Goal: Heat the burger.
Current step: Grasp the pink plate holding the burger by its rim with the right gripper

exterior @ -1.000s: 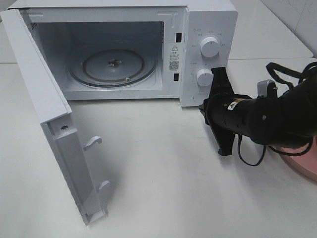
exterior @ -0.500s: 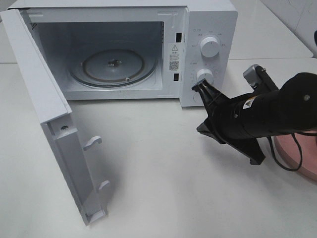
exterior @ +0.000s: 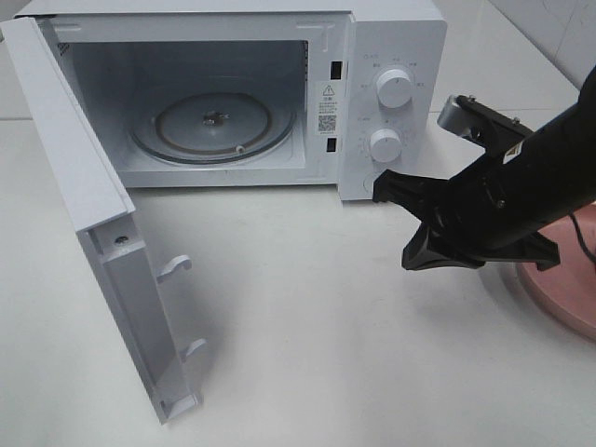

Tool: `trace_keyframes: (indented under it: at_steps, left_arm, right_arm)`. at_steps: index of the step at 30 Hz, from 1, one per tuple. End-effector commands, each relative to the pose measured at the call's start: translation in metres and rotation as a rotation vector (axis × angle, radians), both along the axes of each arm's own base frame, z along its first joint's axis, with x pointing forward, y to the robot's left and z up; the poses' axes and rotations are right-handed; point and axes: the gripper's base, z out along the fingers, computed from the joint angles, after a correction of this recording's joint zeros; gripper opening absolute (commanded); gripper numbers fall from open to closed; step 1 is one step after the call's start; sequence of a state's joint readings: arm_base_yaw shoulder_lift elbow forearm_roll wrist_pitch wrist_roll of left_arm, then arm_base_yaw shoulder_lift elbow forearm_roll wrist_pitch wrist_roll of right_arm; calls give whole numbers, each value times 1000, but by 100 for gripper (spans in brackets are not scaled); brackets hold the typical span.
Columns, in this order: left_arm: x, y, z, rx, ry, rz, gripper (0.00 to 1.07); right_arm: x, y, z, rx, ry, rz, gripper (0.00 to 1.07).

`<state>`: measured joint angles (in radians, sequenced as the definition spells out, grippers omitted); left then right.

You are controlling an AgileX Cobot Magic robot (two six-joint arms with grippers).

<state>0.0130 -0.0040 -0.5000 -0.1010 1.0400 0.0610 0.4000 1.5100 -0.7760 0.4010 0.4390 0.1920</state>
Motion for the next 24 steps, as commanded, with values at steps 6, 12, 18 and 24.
trace_keyframes:
  at_steps: [6, 12, 18, 24]
  left_arm:
    - [-3, 0, -1, -4, -22, -6, 100]
    - [-3, 0, -1, -4, -22, -6, 100]
    - [-3, 0, -1, -4, -22, -6, 100]
    - [-3, 0, -1, -4, -22, -6, 100]
  right_arm:
    - [4, -11, 24, -258, 0, 377, 5]
    - [8, -17, 39, -339, 43, 426, 11]
    - [16, -33, 48, -364, 56, 382, 47]
    - [23, -52, 47, -405, 63, 342, 103]
